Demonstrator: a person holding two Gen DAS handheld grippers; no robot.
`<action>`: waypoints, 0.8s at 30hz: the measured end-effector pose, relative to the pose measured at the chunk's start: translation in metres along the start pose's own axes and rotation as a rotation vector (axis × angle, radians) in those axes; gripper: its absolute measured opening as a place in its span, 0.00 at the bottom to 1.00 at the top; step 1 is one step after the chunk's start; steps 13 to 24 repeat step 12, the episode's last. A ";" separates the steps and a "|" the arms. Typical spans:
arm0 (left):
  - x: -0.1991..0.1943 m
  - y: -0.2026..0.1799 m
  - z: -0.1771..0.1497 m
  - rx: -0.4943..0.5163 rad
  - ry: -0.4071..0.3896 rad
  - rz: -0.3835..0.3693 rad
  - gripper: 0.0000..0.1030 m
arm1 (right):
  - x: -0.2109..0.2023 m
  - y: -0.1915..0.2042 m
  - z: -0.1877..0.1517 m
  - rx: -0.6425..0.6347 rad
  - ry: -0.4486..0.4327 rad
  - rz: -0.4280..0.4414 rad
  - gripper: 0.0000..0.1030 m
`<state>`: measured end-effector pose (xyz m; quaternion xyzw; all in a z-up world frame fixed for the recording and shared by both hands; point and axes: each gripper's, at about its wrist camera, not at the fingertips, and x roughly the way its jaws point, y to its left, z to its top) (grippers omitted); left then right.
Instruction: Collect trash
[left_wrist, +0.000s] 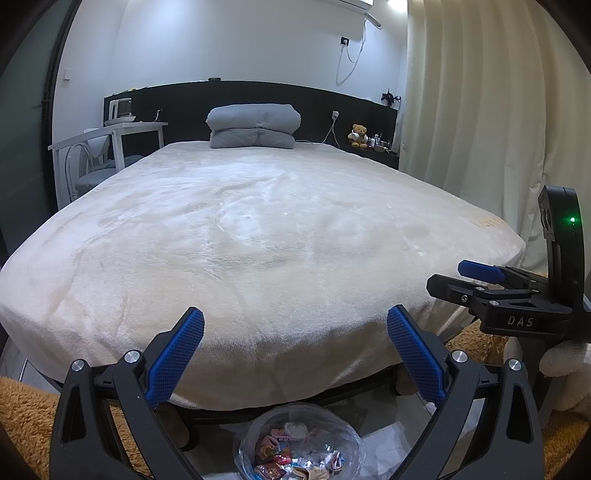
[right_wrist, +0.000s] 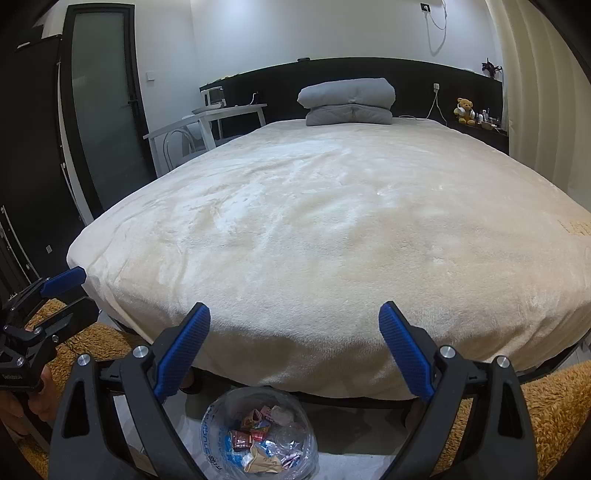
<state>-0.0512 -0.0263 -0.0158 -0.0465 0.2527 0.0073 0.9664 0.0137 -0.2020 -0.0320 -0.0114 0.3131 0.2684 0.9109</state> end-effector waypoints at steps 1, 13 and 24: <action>0.000 -0.001 0.000 0.002 0.000 0.001 0.94 | 0.000 0.001 0.000 -0.001 0.000 -0.001 0.89; -0.001 0.000 0.000 -0.002 0.001 0.006 0.94 | 0.000 0.000 0.000 0.002 0.003 -0.001 0.89; -0.001 0.000 0.000 -0.002 0.001 0.006 0.94 | 0.000 0.000 0.000 0.002 0.003 -0.001 0.89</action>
